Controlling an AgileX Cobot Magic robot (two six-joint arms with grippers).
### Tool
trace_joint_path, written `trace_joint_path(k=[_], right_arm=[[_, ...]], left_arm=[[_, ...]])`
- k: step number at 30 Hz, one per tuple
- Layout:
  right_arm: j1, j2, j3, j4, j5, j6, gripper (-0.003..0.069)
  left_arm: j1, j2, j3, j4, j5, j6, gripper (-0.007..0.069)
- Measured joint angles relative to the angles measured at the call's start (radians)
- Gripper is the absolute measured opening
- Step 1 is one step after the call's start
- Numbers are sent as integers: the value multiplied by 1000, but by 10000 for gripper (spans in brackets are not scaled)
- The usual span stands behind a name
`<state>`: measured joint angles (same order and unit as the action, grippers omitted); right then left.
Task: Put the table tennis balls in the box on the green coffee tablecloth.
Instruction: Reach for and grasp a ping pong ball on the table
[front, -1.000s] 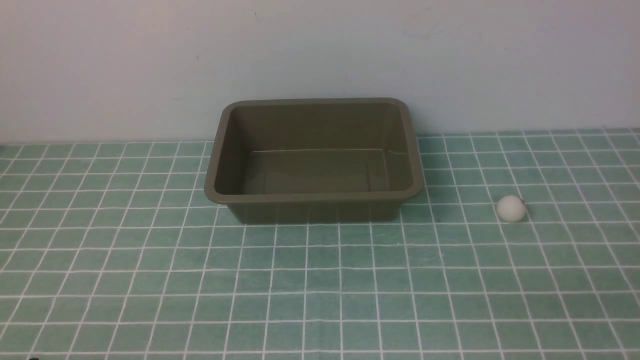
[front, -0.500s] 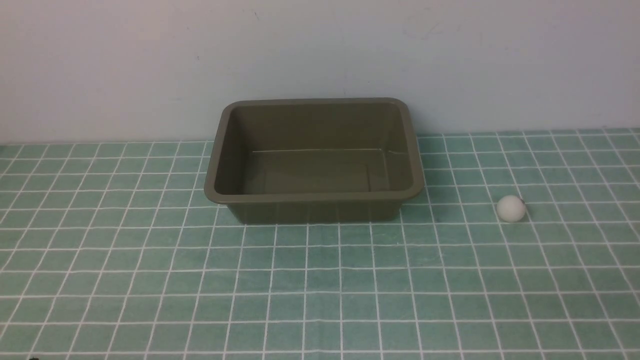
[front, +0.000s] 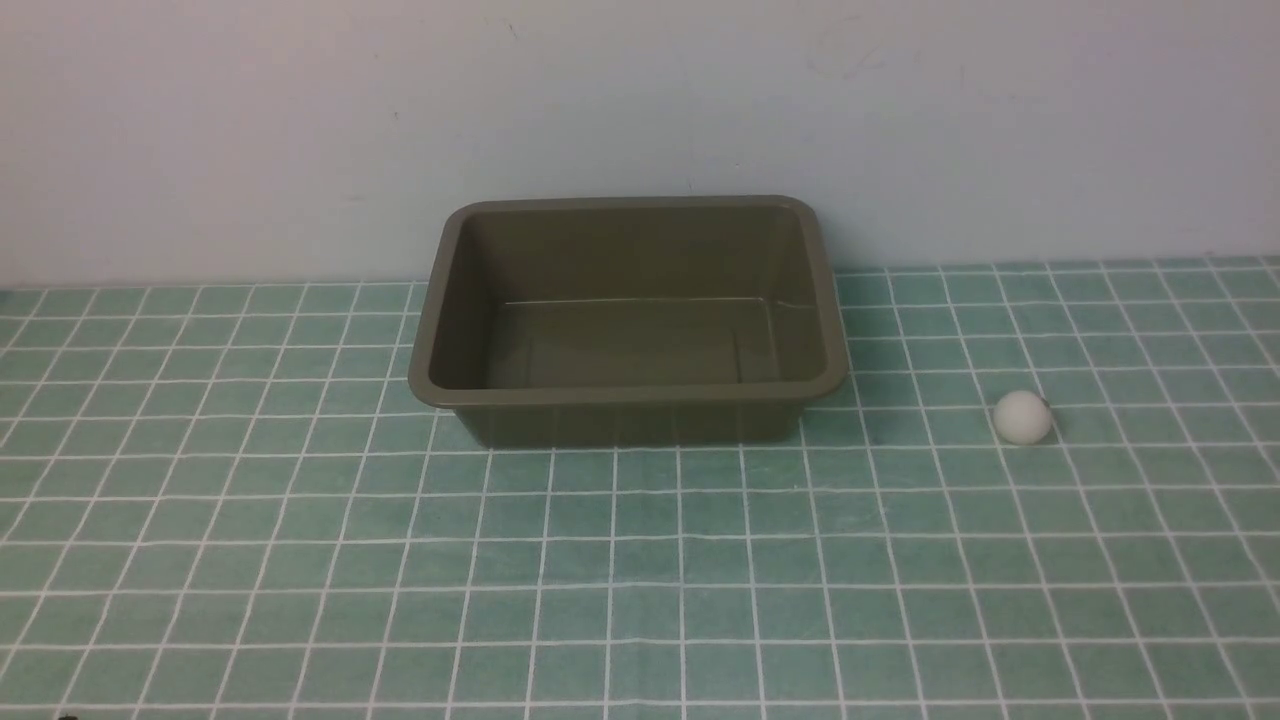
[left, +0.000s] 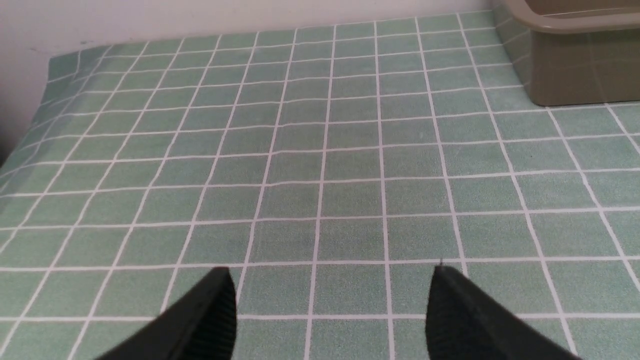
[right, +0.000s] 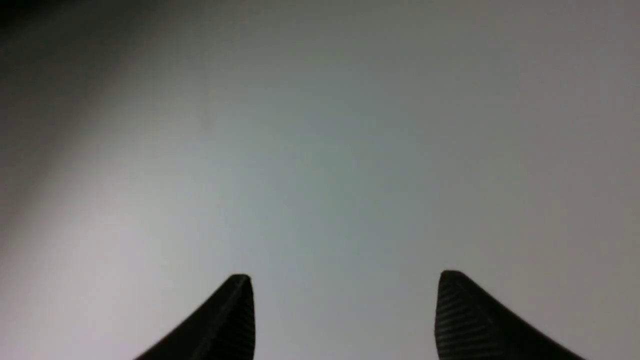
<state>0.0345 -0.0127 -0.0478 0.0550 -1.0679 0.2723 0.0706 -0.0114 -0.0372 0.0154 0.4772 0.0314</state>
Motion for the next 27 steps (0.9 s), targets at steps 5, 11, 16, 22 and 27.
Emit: trace_joint_path(k=[5,11,16,22,27], right_arm=[[0,0,-165,-33,194,-21,440],[0,70,-462,-247,789,-27,440],[0,204,-615,-310,1005,-27,440],[0,407,-756,-301,1170,-27,440],[0,654,-890,-267,1354,-31,440]], left_arm=[[0,0,0,0,0,0,461],[0,0,0,0,0,0,461],[0,0,0,0,0,0,461],[0,0,0,0,0,0,461],[0,0,0,0,0,0,461]])
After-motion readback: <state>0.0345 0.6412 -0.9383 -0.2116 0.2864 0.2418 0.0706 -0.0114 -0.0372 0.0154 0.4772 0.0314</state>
